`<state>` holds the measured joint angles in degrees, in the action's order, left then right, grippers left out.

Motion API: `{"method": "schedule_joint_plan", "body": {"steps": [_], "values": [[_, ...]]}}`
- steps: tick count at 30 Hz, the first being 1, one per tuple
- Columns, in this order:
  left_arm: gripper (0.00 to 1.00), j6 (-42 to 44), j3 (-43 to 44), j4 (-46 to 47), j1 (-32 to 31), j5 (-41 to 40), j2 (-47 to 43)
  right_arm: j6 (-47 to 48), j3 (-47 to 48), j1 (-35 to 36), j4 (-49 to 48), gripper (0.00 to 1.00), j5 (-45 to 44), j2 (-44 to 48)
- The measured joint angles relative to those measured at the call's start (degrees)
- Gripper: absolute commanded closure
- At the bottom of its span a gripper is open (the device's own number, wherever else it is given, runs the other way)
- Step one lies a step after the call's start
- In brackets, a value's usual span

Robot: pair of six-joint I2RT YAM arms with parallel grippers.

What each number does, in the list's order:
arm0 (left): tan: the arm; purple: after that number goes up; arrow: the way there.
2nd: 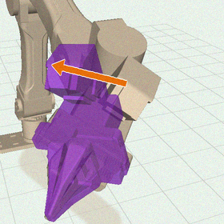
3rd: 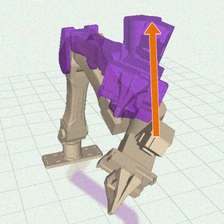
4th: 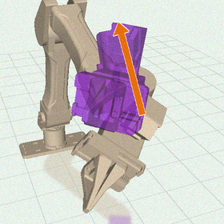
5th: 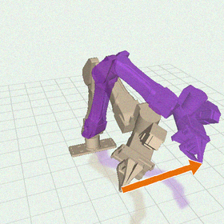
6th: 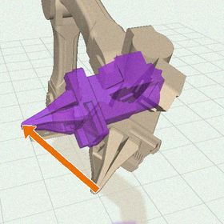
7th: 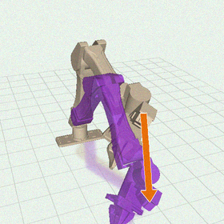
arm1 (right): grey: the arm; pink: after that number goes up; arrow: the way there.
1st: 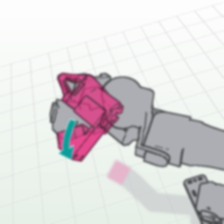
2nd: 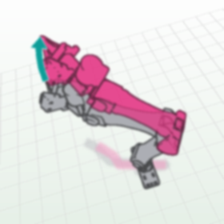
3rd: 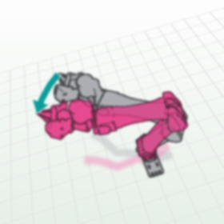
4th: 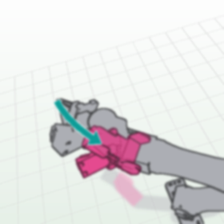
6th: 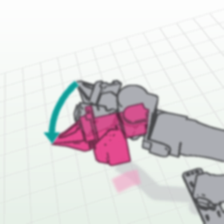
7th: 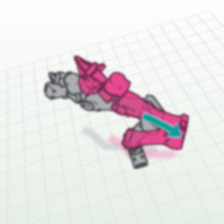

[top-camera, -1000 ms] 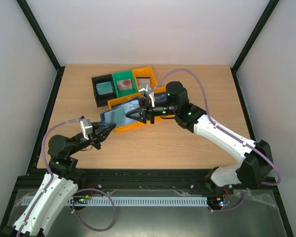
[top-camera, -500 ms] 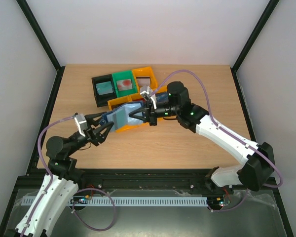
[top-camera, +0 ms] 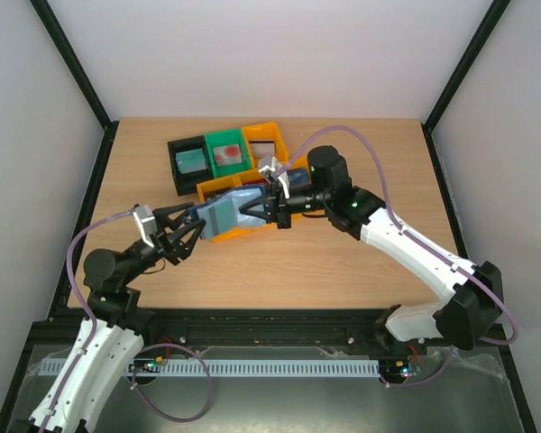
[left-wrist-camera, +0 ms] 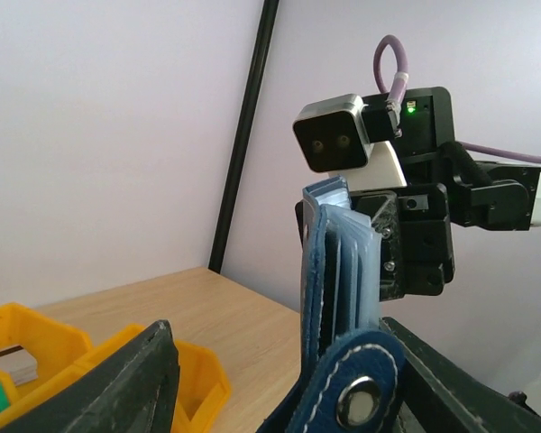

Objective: Take the credit cards out of the card holder

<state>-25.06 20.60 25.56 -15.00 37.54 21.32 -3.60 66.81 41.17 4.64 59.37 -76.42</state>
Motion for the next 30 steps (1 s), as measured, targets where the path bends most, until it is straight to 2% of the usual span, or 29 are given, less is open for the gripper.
{"method": "schedule_joint_plan", "body": {"steps": [9, 15, 20, 22, 25, 27, 29, 30], "values": [[0.4, -0.66, 0.0, 0.87, 0.57, 0.39, 0.26, 0.07, 0.28, -0.55, 1.03, 0.98, 1.46, 0.02], [0.42, 2.58, 0.02, 0.46, -0.13, 0.22, 1.18, -3.32, 0.33, -0.52, -0.44, 0.98, 1.73, -0.07], [0.41, 4.28, 0.02, -0.66, -1.07, -0.66, 1.9, -5.09, 1.01, 0.94, -2.01, 0.98, 1.6, -0.92], [0.43, 4.66, 0.02, -0.66, -1.51, -0.68, 2.12, -5.44, 1.68, 2.45, -2.49, 0.98, 1.27, -1.68], [0.57, 4.83, 0.02, -0.61, -2.03, -0.46, 2.12, -5.62, 3.02, 4.52, -3.17, 0.98, 1.05, -3.61], [0.76, 5.38, 0.02, -0.83, -2.14, -0.28, 2.1, -5.64, 3.15, 5.05, -3.89, 0.98, 0.79, -4.61], [0.93, 5.51, 0.02, -1.36, -2.14, -0.35, 2.08, -5.55, 3.15, 4.96, -3.89, 0.9, 0.37, -5.2], [0.97, 5.6, 0.02, -1.77, -2.14, -0.39, 2.05, -5.42, 3.15, 4.98, -3.87, 0.86, 0.07, -5.6]]}}
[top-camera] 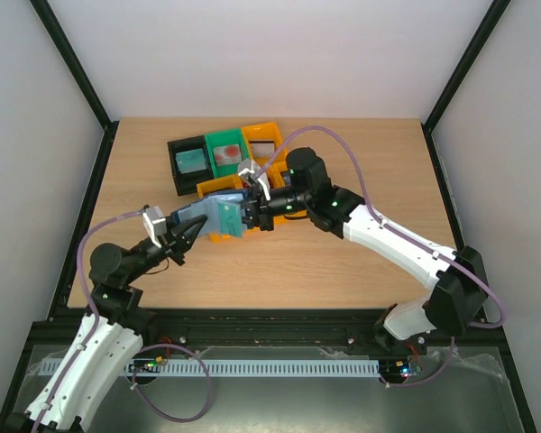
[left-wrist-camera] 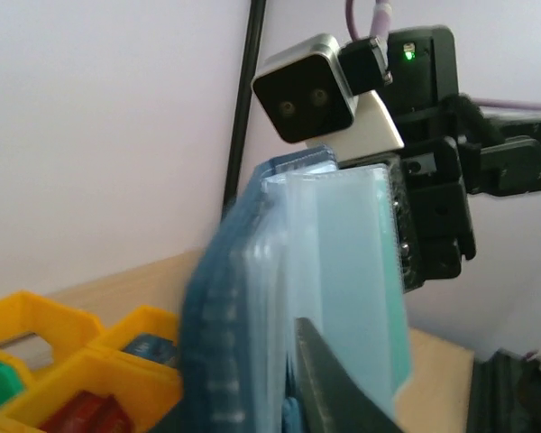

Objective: Take the credit cards out of the card holder

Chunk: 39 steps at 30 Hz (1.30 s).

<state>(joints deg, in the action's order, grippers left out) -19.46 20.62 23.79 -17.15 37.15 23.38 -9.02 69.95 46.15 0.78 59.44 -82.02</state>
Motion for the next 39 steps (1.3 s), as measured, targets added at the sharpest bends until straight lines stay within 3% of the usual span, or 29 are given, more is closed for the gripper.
{"method": "schedule_joint_plan", "body": {"steps": [3, 11, 13, 19, 26, 27, 28, 31, 33, 35, 36, 38, 39], "values": [[0.98, 2.03, 0.13, -2.12, -0.24, -0.9, -0.11, 0.37, 0.0, 0.0, 0.39, 0.78, -0.92, -0.39], [0.98, 4.46, 1.09, -8.31, -0.11, -6.21, -0.17, 2.29, -0.85, -2.12, 1.4, 0.26, -4.31, 1.07], [0.98, 3.65, 1.09, -8.48, 0.2, -6.95, -0.26, 2.99, -1.73, -3.17, 2.29, 0.03, -5.53, 2.75], [0.98, 2.23, 1.09, -8.24, 0.57, -7.17, -0.48, 3.98, -3.41, -4.46, 3.08, 0.01, -6.97, 6.38], [0.98, -0.22, 1.09, -5.53, 0.83, -2.93, -0.55, 0.57, -3.43, -4.37, 0.81, 0.01, -6.75, 2.4], [0.98, -0.55, 1.09, -5.16, 0.96, -2.34, -0.55, 0.11, -3.43, -4.22, 0.31, 0.03, -6.64, 1.86], [0.98, -0.76, 1.07, -4.83, 1.11, -1.86, -0.57, -0.2, -3.43, -4.17, -0.09, 0.11, -6.51, 1.53], [0.98, -1.81, 1.07, -4.0, 1.46, -0.24, -0.63, -0.94, -3.43, -4.13, -1.6, 0.63, -4.74, 1.01], [0.98, -2.64, 1.07, -3.41, 1.64, 0.44, -0.63, -1.88, -3.43, -4.11, -2.56, 0.92, -3.13, 0.96], [0.97, -3.34, 1.07, -3.15, 1.77, 0.55, -0.63, -2.27, -3.43, -4.11, -3.39, 0.98, -2.1, 0.96], [0.88, -3.78, 1.05, -3.15, 1.88, 0.35, -0.63, -2.45, -3.43, -4.07, -3.74, 0.98, -1.75, 0.96], [0.56, -4.9, 0.76, -3.13, 2.36, -0.74, -0.61, -3.19, -3.43, -4.02, -4.31, 0.98, -1.25, 1.07], [0.46, -5.29, 0.63, -3.13, 2.56, -1.75, -0.63, -3.52, -3.48, -3.78, -4.39, 0.98, -1.64, 1.07]]}}
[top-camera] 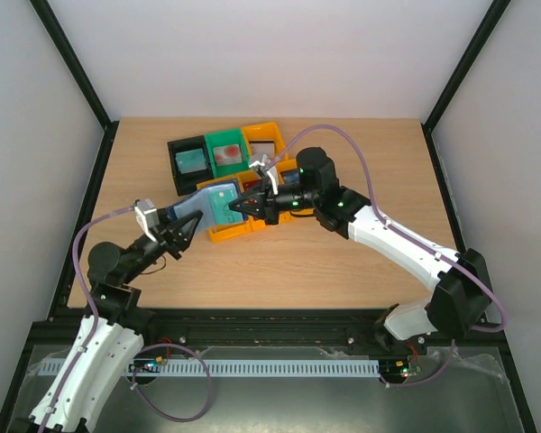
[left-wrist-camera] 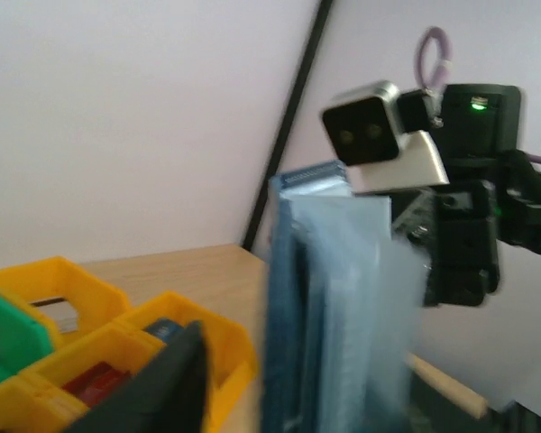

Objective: Take the credit cards out of the card holder

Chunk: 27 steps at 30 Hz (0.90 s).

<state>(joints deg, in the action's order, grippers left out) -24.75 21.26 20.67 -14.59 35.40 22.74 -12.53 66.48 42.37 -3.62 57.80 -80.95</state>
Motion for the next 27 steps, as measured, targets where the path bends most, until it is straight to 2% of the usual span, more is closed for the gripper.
{"method": "schedule_joint_plan", "body": {"steps": [1, 2, 4, 7, 11, 14, 19, 23, 27], "values": [[0.39, -0.31, -0.07, -0.17, 0.17, -1.62, -0.02, -0.24, -0.02, 0.11, 0.07, 0.98, -0.66, 0.0], [0.38, -0.55, -0.11, -0.48, 0.26, -3.54, -0.04, -0.46, -0.04, 0.15, 0.33, 0.98, -1.79, 0.0], [0.37, -0.57, -0.24, -1.68, 0.55, -8.31, -0.07, -1.03, 0.0, 0.13, 1.44, 0.98, -5.66, 0.0], [0.39, 0.44, -0.66, -3.74, 1.88, -17.33, -0.07, -2.14, 2.38, 1.05, 7.65, 0.98, -16.81, -0.83], [0.52, 3.54, -0.87, -4.74, 3.26, -24.7, -0.15, -3.63, 13.42, 5.51, 19.21, 0.98, -40.48, -7.15], [0.63, 4.39, -0.98, -4.09, 3.41, -23.93, -0.26, -4.87, 22.29, 10.67, 26.99, 0.98, -55.71, -14.71], [0.73, -0.96, -3.39, 2.01, 2.78, -12.94, 0.55, -5.05, 25.03, 14.25, 32.13, 0.98, -60.74, -20.06], [0.8, -7.08, -5.31, 5.77, 0.5, -7.06, 3.8, -4.66, 25.03, 15.04, 33.0, 0.98, -57.64, -20.33], [0.82, -10.4, -5.64, 5.75, -0.15, -5.62, 5.51, -4.17, 24.22, 15.02, 30.36, 0.98, -50.99, -19.34]]}}
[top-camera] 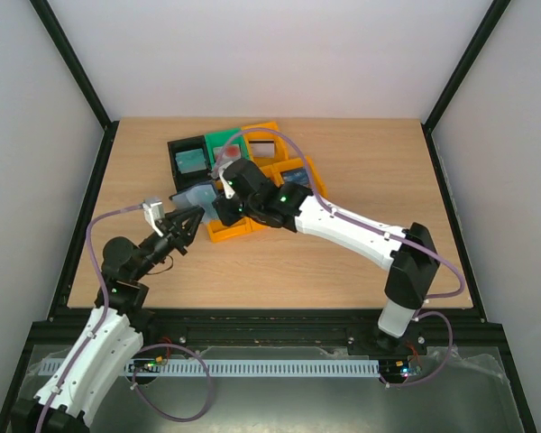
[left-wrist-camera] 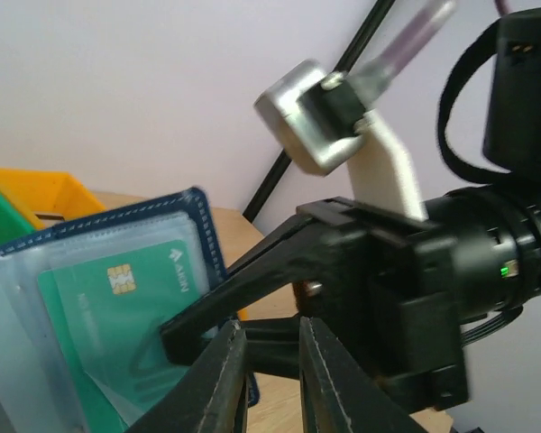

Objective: Take the credit cards out of the card holder

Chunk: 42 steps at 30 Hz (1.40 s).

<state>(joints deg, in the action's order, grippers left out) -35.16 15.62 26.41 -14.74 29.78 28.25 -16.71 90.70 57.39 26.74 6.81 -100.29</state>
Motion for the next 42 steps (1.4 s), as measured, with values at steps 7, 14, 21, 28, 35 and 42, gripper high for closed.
{"method": "schedule_joint_plan", "body": {"steps": [7, 14, 21, 28, 35, 42], "values": [[0.82, -3.04, -0.94, -0.96, 0.26, 0.22, 0.35, 1.36, -3.56, -0.04, -6.43, 0.98, 13.2, 5.16], [0.79, -4.09, -0.94, -1.44, 1.95, 1.57, -0.17, 2.75, -10.16, -2.69, -12.52, 0.98, 21.66, 10.78], [0.71, -4.9, -0.9, 0.5, 2.45, 4.42, -0.96, 3.39, -14.45, -3.93, -17.66, 0.98, 28.81, 14.1], [0.84, -5.33, -0.9, 6.73, 2.56, 9.53, -1.11, 2.08, -16.57, -4.46, -23.96, 0.98, 33.94, 15.19], [0.98, -5.29, -0.35, 12.02, 2.47, 14.29, -1.7, 0.39, -16.76, -5.16, -28.65, 0.87, 38.47, 15.08], [0.98, -4.72, 0.2, 9.55, 2.38, 17.31, -3.06, -1.88, -22.03, -7.15, -34.07, 0.71, 42.4, 16.41]]}}
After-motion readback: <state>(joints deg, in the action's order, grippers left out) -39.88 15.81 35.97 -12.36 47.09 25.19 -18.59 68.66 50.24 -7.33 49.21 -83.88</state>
